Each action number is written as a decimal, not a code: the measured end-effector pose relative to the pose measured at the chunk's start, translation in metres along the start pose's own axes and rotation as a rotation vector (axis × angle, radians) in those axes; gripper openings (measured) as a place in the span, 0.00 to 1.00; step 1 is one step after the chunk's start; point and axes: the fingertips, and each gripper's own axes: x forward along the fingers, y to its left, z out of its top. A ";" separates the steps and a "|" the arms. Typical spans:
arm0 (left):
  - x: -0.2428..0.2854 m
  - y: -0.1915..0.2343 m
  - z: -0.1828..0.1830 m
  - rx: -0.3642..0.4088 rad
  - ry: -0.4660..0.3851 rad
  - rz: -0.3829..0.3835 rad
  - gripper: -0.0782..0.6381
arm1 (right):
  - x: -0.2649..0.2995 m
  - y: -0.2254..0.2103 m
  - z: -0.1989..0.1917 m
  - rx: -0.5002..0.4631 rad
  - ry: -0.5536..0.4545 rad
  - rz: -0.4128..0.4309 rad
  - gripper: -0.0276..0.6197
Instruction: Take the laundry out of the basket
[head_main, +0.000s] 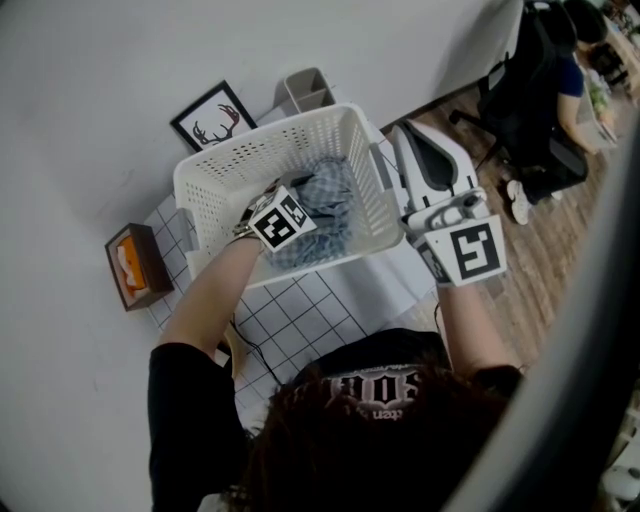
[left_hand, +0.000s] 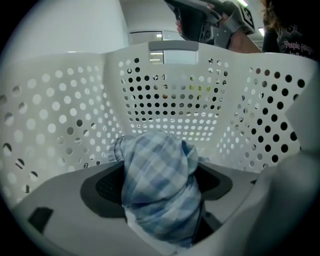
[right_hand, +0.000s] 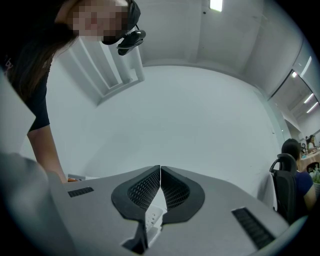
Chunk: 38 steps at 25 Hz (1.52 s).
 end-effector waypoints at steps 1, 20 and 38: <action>-0.001 0.001 0.000 -0.001 0.001 -0.001 0.67 | 0.000 -0.001 0.000 -0.001 0.003 0.000 0.09; -0.023 0.002 0.016 0.143 0.015 0.020 0.40 | -0.014 0.006 0.007 -0.041 0.006 0.011 0.09; -0.091 0.017 0.068 0.081 -0.140 0.162 0.38 | -0.030 0.030 0.017 -0.037 0.005 0.029 0.09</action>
